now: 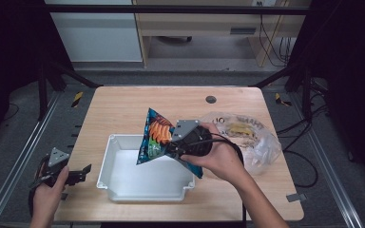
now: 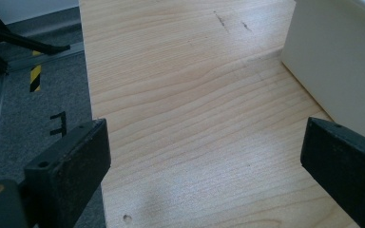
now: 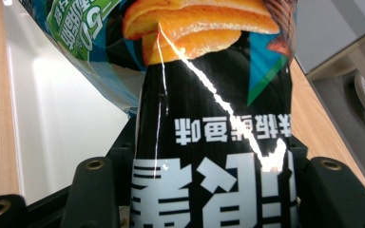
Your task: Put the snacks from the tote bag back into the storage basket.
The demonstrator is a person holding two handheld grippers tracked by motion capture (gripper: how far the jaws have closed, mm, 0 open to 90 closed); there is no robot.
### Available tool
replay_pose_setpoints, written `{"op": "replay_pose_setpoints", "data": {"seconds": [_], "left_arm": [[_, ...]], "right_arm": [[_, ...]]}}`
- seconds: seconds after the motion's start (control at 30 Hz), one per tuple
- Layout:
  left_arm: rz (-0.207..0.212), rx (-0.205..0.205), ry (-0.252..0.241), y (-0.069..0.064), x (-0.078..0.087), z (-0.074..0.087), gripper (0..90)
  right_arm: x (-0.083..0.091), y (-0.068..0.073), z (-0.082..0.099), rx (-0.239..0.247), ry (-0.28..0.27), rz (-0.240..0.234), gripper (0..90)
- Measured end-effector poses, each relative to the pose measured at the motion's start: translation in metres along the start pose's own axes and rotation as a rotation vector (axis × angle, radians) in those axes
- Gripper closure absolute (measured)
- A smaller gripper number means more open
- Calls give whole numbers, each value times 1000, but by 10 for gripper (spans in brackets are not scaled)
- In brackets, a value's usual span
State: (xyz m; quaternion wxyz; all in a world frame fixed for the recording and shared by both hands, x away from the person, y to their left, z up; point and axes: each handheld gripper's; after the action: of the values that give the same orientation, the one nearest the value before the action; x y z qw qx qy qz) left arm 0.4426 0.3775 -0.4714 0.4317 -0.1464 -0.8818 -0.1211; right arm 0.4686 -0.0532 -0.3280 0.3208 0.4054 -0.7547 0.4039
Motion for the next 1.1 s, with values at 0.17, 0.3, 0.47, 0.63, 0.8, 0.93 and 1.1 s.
{"op": "replay_pose_setpoints", "data": {"seconds": [0.17,0.3,0.47,0.63,0.8,0.93,1.1], "left_arm": [[2,2,-3,0,0,0,26],[3,2,-3,-1,0,0,26],[5,5,-3,0,0,0,26],[5,4,-4,0,0,0,26],[5,4,-4,-1,0,-1,26],[6,5,-6,-1,0,-1,26],[7,6,-7,0,0,-1,26]], "right_arm": [[-7,4,-7,18,6,-7,439],[-15,7,-12,35,1,-21,439],[-23,10,-19,45,-2,-36,439],[-30,14,-24,55,1,-52,439],[-37,18,-28,66,2,-67,439],[-41,21,-32,71,-4,-74,439],[-45,24,-37,86,-2,-83,439]]}}
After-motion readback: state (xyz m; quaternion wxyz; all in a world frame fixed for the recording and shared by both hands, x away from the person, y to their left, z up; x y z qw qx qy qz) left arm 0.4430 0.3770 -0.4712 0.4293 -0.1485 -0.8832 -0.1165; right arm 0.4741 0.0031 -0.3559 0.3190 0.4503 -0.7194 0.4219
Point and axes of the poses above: each handheld gripper's, and its own axes: x roughly backward along the jaws, z roughly out of its underside, y roughly to its left, and after that the axes turned 14 degrees about y, right-handed
